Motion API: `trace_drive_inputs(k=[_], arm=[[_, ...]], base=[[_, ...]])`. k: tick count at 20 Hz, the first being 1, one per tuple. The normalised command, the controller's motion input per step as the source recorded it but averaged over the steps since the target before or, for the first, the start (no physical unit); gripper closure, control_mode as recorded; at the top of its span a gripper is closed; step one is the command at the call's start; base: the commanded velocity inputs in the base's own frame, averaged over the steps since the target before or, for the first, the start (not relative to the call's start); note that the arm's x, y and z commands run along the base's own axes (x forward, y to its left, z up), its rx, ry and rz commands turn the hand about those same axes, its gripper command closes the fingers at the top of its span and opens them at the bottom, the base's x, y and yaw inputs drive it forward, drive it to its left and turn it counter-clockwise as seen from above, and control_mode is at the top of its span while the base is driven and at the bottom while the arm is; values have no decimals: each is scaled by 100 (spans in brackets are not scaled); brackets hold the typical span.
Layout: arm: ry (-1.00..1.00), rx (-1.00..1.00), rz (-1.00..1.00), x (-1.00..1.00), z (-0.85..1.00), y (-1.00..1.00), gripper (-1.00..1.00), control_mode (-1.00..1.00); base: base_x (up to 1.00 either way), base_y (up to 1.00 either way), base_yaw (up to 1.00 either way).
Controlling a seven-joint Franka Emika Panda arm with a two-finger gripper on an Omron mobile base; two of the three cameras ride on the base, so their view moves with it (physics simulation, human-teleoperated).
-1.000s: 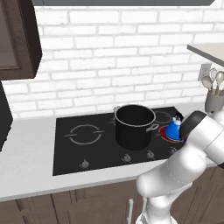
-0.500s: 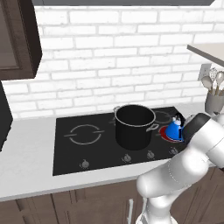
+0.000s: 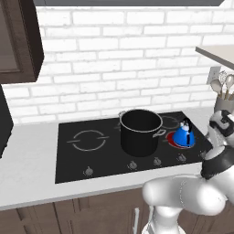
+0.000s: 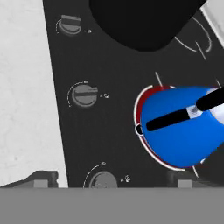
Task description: Pick the kettle from the counter and place it on a stove burner. Then turn the burner on.
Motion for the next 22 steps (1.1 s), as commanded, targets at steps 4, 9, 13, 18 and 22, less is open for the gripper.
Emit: trace_drive_inputs(k=[4,9,13,18,22], arm=[[-38,13,-7,-80,100,-59,-100,-100],[-64,10,-1,-100,91,-24,-100,-100],[-96,0,0,-100,70,0,-100,-100],[-18,0,0,-20,12,-2,-100,-100],[0,-57,0,0,-78,30,-100,-100]], base=[[0,0,0],[0,0,0],[0,0,0],[0,0,0],[0,0,0]])
